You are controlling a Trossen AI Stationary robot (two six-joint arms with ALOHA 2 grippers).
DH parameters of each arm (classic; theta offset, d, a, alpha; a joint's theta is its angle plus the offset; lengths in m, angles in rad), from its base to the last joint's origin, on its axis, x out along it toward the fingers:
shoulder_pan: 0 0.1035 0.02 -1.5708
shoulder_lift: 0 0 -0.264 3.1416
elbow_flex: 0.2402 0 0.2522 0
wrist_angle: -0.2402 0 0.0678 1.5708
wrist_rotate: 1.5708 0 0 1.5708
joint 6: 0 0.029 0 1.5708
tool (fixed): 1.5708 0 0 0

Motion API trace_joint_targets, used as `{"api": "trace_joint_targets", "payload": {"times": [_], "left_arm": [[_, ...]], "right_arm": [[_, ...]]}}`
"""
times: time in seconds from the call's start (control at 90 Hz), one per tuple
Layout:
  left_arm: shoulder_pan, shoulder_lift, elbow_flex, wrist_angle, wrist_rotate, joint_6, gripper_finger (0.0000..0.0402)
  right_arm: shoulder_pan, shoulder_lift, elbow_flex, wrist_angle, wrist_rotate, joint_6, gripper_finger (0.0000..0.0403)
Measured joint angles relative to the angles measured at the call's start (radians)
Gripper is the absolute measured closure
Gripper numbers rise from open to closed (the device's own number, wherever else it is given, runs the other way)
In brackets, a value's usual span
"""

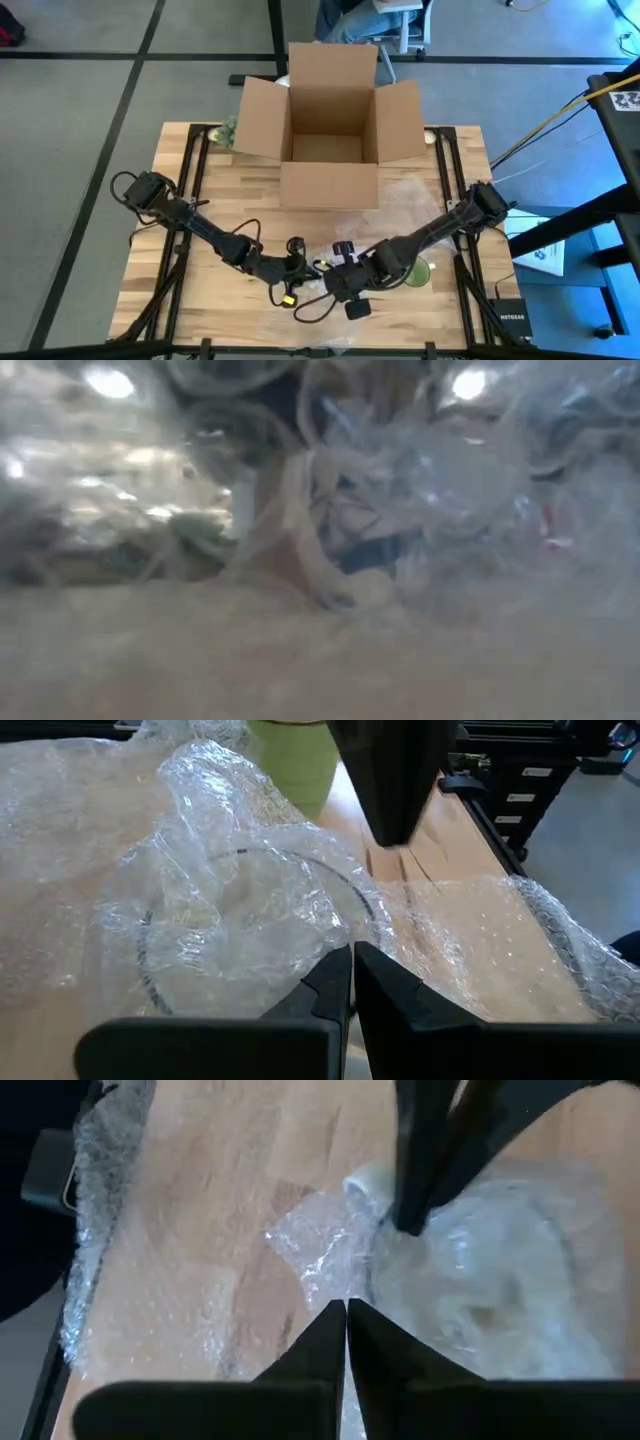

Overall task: Wrap mug
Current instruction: Wrap the white mug with bubble wrap

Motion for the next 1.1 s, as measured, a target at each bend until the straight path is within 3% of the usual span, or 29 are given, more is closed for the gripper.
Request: {"api": "trace_joint_targets", "payload": {"times": [0.544,0.933,1.1], "left_arm": [[-0.001,0.000,0.000,0.000,0.002,0.022,0.0402],[-0.005,0.000,0.000,0.016,0.000,0.026,0.0402],[-0.005,0.001,0.000,0.019,0.002,0.032,0.0402]], "right_arm": [[0.053,-0.001,-0.117,0.070,-0.058,0.108,0.0403],[0.083,0.000,-0.368,0.546,0.042,0.262,0.0403],[0.081,0.000,-0.397,0.576,0.106,0.295,0.0403]]}}
